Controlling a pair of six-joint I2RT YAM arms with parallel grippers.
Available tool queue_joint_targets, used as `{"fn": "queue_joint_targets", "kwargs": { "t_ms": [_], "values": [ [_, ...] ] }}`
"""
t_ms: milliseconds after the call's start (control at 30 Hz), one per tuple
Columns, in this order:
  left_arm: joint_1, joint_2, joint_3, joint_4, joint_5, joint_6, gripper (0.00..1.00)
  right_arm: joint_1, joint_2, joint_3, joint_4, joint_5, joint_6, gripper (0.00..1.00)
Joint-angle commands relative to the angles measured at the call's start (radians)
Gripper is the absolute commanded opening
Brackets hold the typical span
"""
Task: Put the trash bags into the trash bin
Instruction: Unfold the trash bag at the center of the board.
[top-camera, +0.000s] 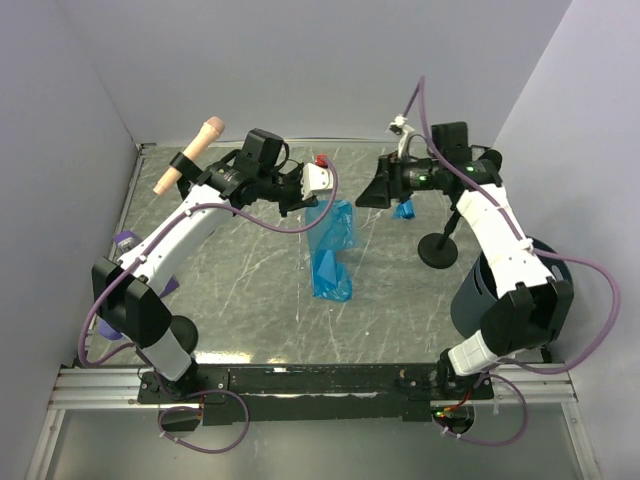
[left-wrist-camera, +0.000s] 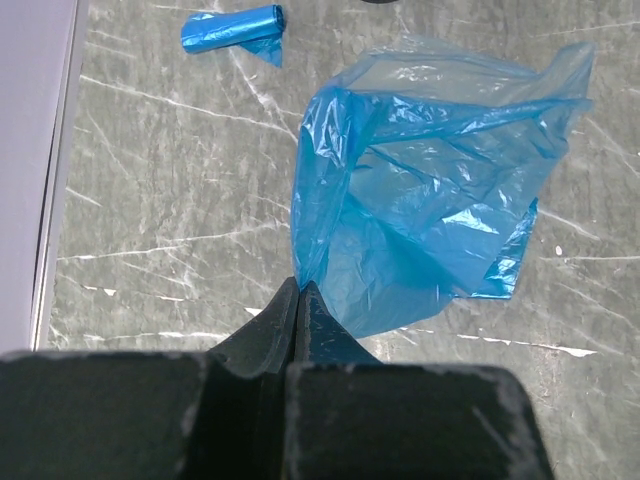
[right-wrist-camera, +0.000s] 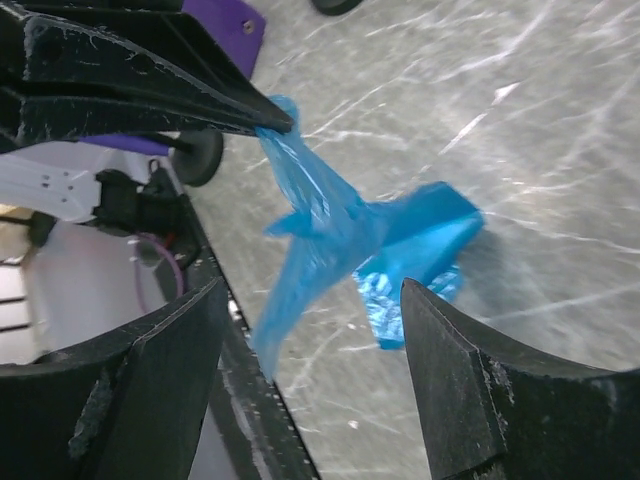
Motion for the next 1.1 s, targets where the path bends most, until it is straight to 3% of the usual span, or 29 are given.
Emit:
{"fn": "queue_joint_targets", "kwargs": {
  "t_ms": [0,200,433,900,1000,1067],
  "values": [
    [-0.007,-0.043,0.006,0.031,0.030,-0.024,0.01,0.071,0.025,0.022,0.049,0.015,0.066,0.77],
    [-0.007,-0.051,0.007,0.036,0.023,-0.023,0.01,0.091,0.042,0.018,0.023,0.104,0.049,0.72],
    [-0.007,-0.046,0.012,0.039,0.029,-0.021,0.01,0.092,0.065,-0.004,-0.023,0.146,-0.012,0.55],
    [-0.007,-0.041,0.029,0.052,0.035,-0.042,0.01,0.118,0.086,-0.034,-0.036,0.135,-0.041,0.43],
    [-0.007,-0.043,0.027,0.057,0.044,-0.050,0.01,0.120,0.092,-0.038,-0.022,0.113,-0.040,0.38],
    [-0.007,-0.044,0.024,0.072,0.049,-0.070,0.01,0.122,0.102,-0.035,-0.014,0.077,-0.044,0.29]
  ]
}}
